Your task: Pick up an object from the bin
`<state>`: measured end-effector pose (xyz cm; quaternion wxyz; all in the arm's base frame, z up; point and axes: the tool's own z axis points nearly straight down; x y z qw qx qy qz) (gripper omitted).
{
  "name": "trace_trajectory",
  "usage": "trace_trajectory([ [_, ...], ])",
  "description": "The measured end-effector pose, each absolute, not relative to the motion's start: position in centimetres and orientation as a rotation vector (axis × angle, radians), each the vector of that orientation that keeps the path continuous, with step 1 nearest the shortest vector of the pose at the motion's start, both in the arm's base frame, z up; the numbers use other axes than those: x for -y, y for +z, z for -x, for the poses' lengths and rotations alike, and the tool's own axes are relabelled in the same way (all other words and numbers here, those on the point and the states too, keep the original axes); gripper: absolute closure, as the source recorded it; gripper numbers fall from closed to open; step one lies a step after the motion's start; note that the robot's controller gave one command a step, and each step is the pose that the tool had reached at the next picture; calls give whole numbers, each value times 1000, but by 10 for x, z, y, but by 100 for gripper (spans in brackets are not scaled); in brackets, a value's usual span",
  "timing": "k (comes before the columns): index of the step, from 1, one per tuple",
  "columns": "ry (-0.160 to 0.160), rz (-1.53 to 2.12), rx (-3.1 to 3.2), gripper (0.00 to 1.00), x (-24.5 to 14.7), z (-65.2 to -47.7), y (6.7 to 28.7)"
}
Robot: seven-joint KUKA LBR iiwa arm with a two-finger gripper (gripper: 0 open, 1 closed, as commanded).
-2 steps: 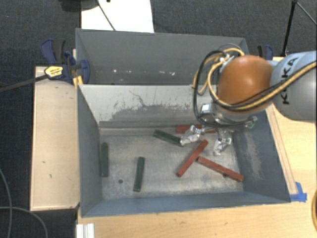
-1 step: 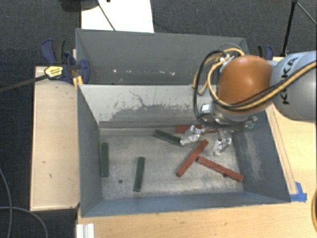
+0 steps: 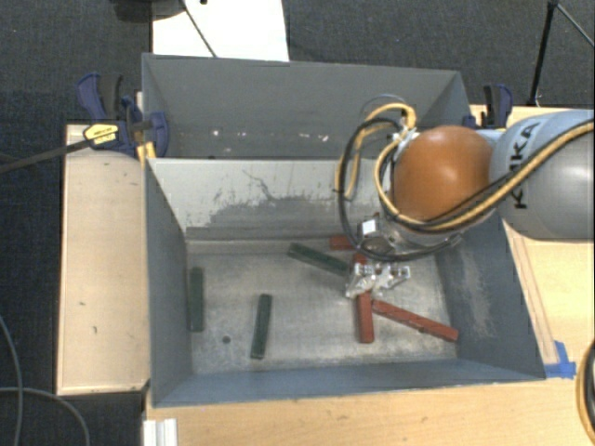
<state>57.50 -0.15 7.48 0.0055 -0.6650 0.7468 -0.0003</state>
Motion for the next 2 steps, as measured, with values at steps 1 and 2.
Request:
trace_trajectory([
  [1, 0, 2080, -2340, 100, 1, -575, 75],
  [2, -6, 2167, -2264, 100, -18, -586, 247],
])
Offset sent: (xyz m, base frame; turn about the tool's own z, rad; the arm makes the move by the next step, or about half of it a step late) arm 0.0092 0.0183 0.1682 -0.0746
